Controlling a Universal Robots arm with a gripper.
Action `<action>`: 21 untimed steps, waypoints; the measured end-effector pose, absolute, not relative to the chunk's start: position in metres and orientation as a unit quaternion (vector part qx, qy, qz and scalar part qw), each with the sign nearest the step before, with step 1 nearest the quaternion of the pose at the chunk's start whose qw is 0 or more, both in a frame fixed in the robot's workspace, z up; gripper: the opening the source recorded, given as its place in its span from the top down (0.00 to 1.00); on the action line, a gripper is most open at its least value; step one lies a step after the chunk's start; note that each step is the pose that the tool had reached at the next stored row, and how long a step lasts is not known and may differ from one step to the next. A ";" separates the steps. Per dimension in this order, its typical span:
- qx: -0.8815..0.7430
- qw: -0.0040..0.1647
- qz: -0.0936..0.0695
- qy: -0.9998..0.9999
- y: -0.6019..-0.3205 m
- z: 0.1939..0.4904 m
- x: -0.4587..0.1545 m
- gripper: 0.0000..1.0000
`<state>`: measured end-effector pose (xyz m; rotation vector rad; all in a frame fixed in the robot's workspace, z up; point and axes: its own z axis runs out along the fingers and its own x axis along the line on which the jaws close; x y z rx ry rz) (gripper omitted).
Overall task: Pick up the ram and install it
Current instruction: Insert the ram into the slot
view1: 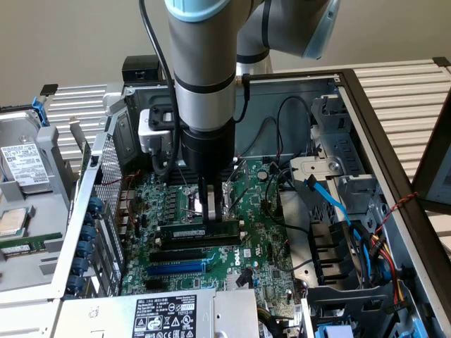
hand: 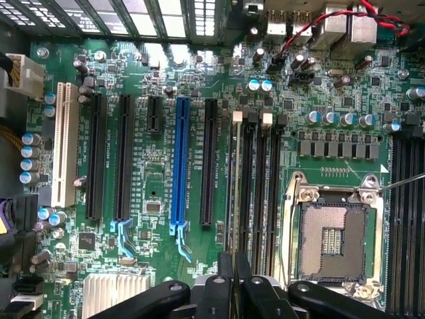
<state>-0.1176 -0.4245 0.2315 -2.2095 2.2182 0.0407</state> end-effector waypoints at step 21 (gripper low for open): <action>-0.700 0.011 0.012 0.714 -0.424 0.230 -0.119 0.87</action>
